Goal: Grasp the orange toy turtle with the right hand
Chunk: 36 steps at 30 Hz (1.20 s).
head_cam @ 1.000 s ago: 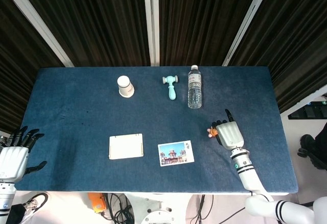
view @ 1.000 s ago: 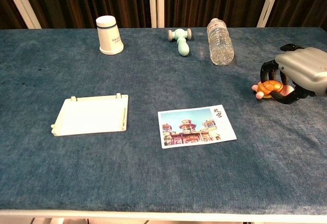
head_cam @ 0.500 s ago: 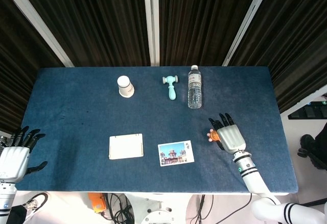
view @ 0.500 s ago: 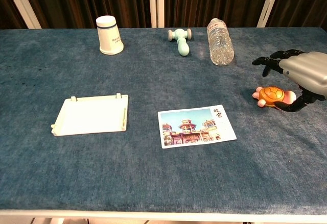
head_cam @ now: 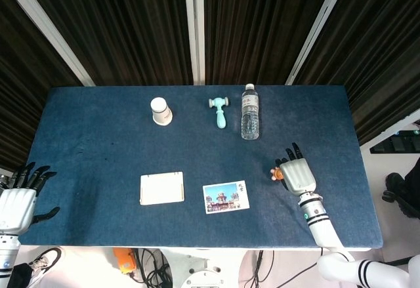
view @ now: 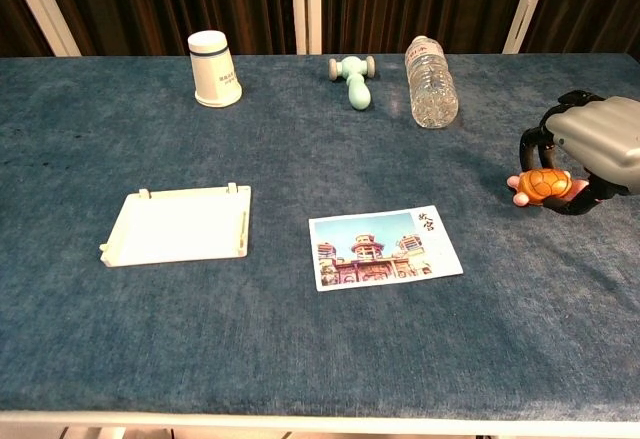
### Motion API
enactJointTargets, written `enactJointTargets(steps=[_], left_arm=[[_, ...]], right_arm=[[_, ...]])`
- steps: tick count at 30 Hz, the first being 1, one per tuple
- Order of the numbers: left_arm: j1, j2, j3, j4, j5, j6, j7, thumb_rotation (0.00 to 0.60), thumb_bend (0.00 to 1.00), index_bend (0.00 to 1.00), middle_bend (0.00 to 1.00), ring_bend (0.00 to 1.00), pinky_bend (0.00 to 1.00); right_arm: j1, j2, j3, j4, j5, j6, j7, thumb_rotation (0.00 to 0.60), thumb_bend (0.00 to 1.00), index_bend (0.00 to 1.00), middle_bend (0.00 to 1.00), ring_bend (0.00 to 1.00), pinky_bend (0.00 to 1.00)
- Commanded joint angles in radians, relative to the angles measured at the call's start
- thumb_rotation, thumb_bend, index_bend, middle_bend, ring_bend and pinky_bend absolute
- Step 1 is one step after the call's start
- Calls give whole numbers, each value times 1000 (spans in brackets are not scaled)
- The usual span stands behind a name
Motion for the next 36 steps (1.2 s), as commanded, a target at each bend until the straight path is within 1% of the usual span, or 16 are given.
enactJointTargets(steps=[1, 2, 4, 9, 11, 12, 14, 17, 19, 21, 23, 27, 30, 33, 35, 36], left_arm=[[2, 0, 0, 3, 0, 3, -4, 600, 94, 226, 137, 1, 49], [2, -1, 0, 5, 0, 3, -7, 600, 94, 226, 137, 1, 49], [2, 0, 0, 6, -1, 2, -10, 600, 95, 226, 137, 1, 50], [0, 1, 0, 6, 1, 1, -10, 600, 94, 226, 137, 1, 50], [-1, 2, 0, 4, 3, 1, -8, 600, 95, 226, 137, 1, 50], [-1, 2, 0, 3, 3, 1, -7, 600, 95, 226, 137, 1, 50], [-1, 3, 0, 0, 4, 2, -3, 600, 95, 226, 137, 1, 49], [0, 3, 0, -5, 5, 4, 2, 600, 95, 226, 137, 1, 49], [0, 3, 0, -6, 5, 4, 5, 600, 95, 227, 137, 1, 49], [-1, 4, -1, -9, 5, 3, 7, 600, 95, 227, 137, 1, 49], [-1, 4, 0, -10, 6, 3, 9, 600, 95, 227, 137, 1, 50], [-2, 5, 1, -13, 3, -3, 15, 600, 95, 227, 137, 1, 50], [-1, 7, 2, -16, 2, -2, 17, 600, 95, 227, 137, 1, 50], [0, 7, 1, -15, 0, -1, 18, 600, 95, 227, 137, 2, 50], [0, 6, 2, -13, 0, -3, 18, 600, 95, 228, 137, 1, 50], [0, 5, 3, -12, -1, -5, 17, 600, 96, 228, 137, 1, 50]], right_arm=[[-4, -38, -16, 62, -61, 31, 58, 600, 387, 980, 901, 427, 0], [-4, -41, -21, 74, -70, 29, 63, 600, 401, 1000, 936, 452, 0], [-3, -42, -25, 85, -77, 24, 68, 600, 406, 1000, 959, 469, 0], [-8, -48, -17, 99, -91, 35, 101, 600, 387, 1000, 960, 467, 0], [-10, -43, -18, 94, -98, 33, 125, 600, 346, 975, 941, 458, 0], [-10, -37, -20, 90, -101, 28, 133, 600, 298, 919, 889, 433, 0], [-9, -23, -21, 78, -111, 24, 155, 600, 160, 676, 667, 312, 0], [-12, -10, -17, 71, -138, 43, 208, 600, 88, 381, 401, 152, 0], [-13, 0, -17, 67, -146, 46, 220, 600, 77, 250, 298, 80, 0], [-14, 13, -18, 54, -144, 39, 218, 600, 76, 199, 266, 55, 0], [-13, 28, -22, 40, -132, 15, 205, 600, 75, 191, 262, 53, 0], [-1, 64, -20, -14, -54, -71, 130, 600, 76, 186, 270, 53, 0], [2, 62, -10, -30, -26, -78, 95, 600, 108, 222, 330, 53, 0], [-3, 35, 1, -14, -44, -31, 90, 600, 169, 416, 474, 118, 0], [-9, 10, 1, 18, -81, 15, 109, 600, 239, 660, 632, 243, 0], [-11, 0, 0, 34, -95, 30, 117, 600, 263, 740, 692, 283, 0]])
